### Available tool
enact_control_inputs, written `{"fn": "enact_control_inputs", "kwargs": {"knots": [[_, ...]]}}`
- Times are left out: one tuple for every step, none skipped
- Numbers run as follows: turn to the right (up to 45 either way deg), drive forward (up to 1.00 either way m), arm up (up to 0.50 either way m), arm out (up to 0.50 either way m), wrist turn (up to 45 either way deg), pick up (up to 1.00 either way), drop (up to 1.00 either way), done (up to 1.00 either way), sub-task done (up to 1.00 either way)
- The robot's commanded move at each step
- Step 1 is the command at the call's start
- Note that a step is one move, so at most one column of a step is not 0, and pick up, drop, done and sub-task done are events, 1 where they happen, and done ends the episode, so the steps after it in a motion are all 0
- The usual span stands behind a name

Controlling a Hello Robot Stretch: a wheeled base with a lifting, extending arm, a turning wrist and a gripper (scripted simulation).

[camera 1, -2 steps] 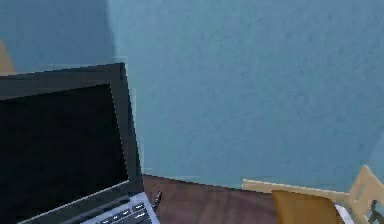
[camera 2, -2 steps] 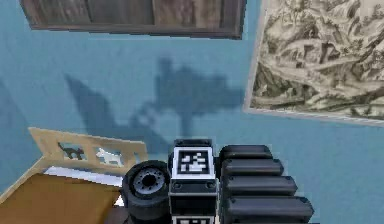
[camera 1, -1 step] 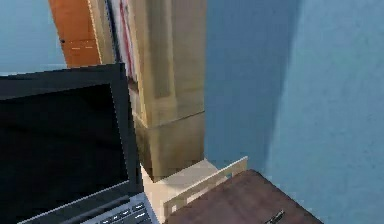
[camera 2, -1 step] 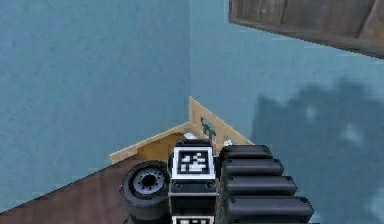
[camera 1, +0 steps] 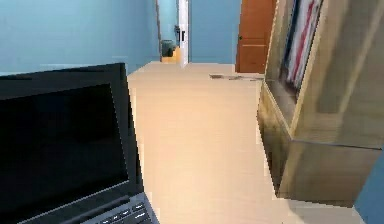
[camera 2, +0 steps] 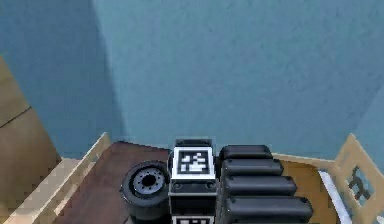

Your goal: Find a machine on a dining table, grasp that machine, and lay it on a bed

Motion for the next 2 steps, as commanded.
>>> {"fn": "enact_control_inputs", "kwargs": {"knots": [[-45.0,0.0,0.0,0.0,0.0,0.0,0.0,0.0,0.0],[-18.0,0.0,0.0,0.0,0.0,0.0,0.0,0.0,0.0]]}}
